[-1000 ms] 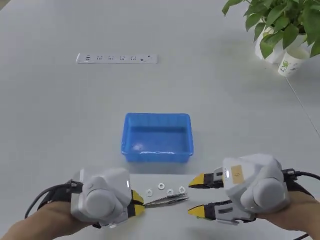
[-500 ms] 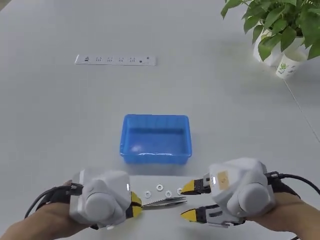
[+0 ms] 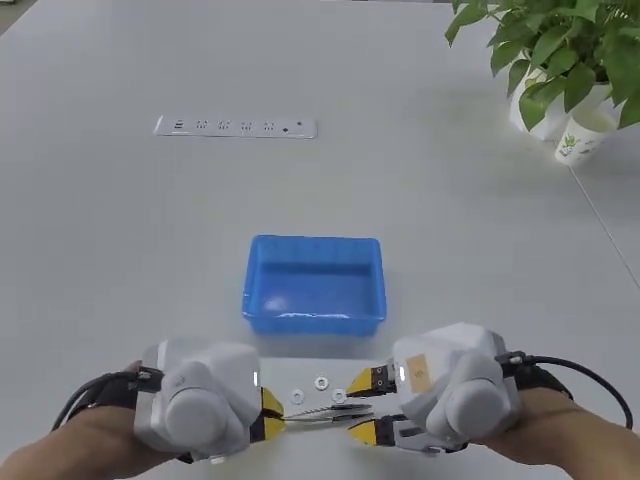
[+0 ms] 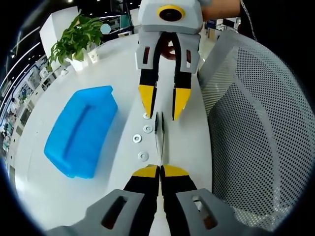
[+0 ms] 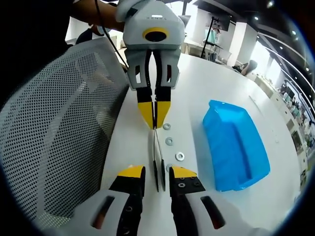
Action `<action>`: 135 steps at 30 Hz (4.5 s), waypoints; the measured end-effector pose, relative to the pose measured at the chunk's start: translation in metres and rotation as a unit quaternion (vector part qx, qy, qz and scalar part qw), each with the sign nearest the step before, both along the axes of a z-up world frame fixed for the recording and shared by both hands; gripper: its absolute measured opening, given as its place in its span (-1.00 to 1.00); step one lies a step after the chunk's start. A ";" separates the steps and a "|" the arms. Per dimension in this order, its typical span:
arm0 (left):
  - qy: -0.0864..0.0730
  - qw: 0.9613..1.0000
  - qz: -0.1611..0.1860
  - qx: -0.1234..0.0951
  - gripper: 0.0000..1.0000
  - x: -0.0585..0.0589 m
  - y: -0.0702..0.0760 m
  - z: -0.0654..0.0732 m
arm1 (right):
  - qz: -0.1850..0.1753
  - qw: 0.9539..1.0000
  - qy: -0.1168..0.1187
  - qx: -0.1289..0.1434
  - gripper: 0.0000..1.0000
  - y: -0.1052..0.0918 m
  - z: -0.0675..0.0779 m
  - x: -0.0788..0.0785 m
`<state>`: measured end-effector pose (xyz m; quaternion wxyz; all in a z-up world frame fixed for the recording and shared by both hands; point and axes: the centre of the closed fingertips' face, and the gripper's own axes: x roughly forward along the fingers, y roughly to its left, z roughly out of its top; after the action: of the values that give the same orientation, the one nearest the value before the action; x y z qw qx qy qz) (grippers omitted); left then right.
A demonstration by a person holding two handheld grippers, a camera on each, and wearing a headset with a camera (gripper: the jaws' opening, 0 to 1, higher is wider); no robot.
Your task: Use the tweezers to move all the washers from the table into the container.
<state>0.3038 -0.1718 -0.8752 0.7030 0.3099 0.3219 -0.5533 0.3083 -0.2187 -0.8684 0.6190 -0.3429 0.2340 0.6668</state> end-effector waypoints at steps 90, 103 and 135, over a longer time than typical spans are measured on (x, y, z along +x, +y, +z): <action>-0.010 0.992 -0.078 -0.099 -0.84 -0.001 -0.046 0.079 | -0.019 0.998 0.027 0.046 -0.81 0.027 0.004 -0.006; -0.002 0.992 -0.069 -0.110 -0.90 -0.002 -0.044 0.078 | -0.020 0.998 0.030 0.047 -0.80 0.029 0.004 -0.007; -0.017 0.987 -0.081 -0.138 -0.90 0.014 -0.052 0.097 | -0.043 0.997 0.009 0.063 -0.78 0.022 0.015 0.012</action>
<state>0.3180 -0.2235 -0.7785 0.6971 0.2445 0.2041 -0.6423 0.3202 -0.1964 -0.8530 0.6656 -0.2865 0.2116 0.6558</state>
